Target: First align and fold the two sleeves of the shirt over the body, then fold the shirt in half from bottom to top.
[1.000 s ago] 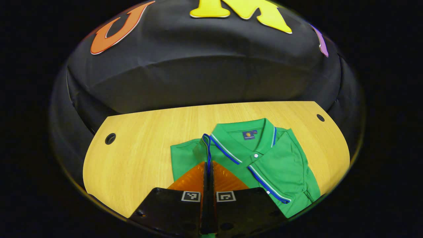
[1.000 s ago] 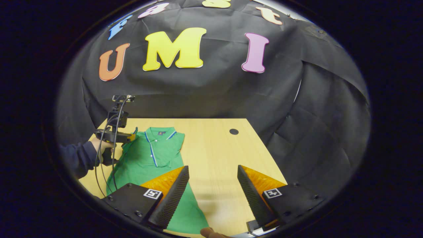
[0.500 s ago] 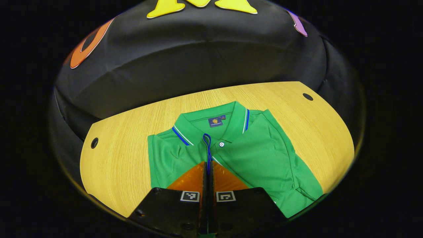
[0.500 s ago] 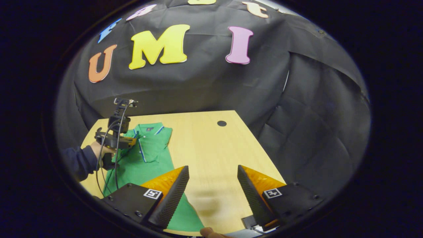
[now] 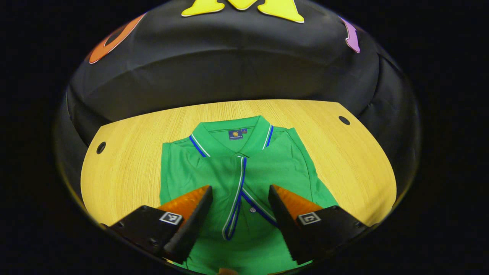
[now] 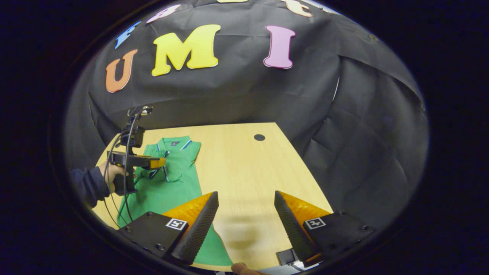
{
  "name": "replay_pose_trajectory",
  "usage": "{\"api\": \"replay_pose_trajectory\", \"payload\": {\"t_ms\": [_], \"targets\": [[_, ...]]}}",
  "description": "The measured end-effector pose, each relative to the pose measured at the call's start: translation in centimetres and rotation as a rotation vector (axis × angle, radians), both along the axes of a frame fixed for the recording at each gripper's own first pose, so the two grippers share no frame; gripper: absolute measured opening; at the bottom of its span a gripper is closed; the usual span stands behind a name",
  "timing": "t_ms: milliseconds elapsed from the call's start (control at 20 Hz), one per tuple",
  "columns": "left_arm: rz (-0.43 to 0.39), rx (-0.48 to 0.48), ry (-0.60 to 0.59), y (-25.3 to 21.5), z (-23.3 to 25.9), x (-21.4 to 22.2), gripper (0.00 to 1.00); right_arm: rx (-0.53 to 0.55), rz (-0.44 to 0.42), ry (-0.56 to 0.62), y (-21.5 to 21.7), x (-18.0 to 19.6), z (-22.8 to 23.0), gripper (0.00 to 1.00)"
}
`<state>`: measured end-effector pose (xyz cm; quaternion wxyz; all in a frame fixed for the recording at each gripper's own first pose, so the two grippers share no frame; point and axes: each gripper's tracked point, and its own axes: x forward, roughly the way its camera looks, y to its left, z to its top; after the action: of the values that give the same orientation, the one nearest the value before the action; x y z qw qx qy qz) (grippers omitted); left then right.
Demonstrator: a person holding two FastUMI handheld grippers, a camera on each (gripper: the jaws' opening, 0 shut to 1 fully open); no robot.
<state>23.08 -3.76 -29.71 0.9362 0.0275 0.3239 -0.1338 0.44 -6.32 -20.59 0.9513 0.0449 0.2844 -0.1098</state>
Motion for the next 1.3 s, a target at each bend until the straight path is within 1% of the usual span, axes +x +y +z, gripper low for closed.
{"api": "replay_pose_trajectory", "payload": {"t_ms": [50,100,150,200,300,450,600,750,800,850,900,950,1050,1100,1150,1300], "targets": [[0.008,0.000,0.004,0.6,0.2,-0.9,0.99,0.002,0.016,0.004,0.3,0.1,-0.3,0.93],[0.019,0.003,-0.002,1.3,0.5,-1.7,1.00,0.003,0.033,0.007,0.6,0.2,-0.6,0.95],[0.033,0.012,-0.011,2.3,1.0,-2.5,0.99,0.006,0.052,0.010,1.0,0.3,-1.2,0.95],[0.050,0.017,-0.020,3.4,1.3,-3.5,1.00,0.014,0.074,0.016,1.6,0.4,-1.8,0.95],[0.099,0.029,-0.051,6.1,2.4,-5.6,0.99,0.025,0.114,0.043,2.5,0.2,-3.7,0.95],[0.163,0.020,-0.088,9.8,3.4,-9.1,0.99,0.060,0.170,0.101,3.9,-0.6,-6.5,0.95],[0.204,0.025,-0.078,13.1,3.0,-13.2,0.99,0.093,0.182,0.187,4.8,-1.7,-10.1,0.95],[0.234,0.052,-0.023,16.4,0.9,-17.3,0.99,0.135,0.182,0.286,5.8,-3.1,-13.5,0.93],[0.248,0.061,0.003,17.3,0.0,-18.6,0.99,0.137,0.183,0.323,6.0,-3.8,-14.6,0.96],[0.258,0.065,0.037,18.2,-1.1,-20.2,0.99,0.143,0.187,0.351,6.3,-4.5,-15.5,0.95],[0.262,0.072,0.070,18.7,-2.1,-21.6,0.99,0.140,0.191,0.379,6.4,-5.1,-16.4,0.93],[0.253,0.075,0.111,19.0,-3.4,-23.1,0.99,0.141,0.196,0.410,6.6,-5.8,-17.2,0.95],[0.234,0.077,0.208,19.3,-5.8,-26.7,0.99,0.135,0.196,0.474,6.8,-7.2,-18.6,0.95],[0.231,0.078,0.242,19.3,-6.5,-28.2,0.99,0.143,0.200,0.497,7.1,-7.8,-19.0,0.93],[0.231,0.084,0.274,19.5,-7.1,-29.6,0.99,0.146,0.200,0.519,7.3,-8.4,-19.3,0.95],[0.233,0.063,0.374,19.3,-7.7,-33.2,0.98,0.138,0.211,0.582,7.6,-10.1,-20.2,0.95]]}}
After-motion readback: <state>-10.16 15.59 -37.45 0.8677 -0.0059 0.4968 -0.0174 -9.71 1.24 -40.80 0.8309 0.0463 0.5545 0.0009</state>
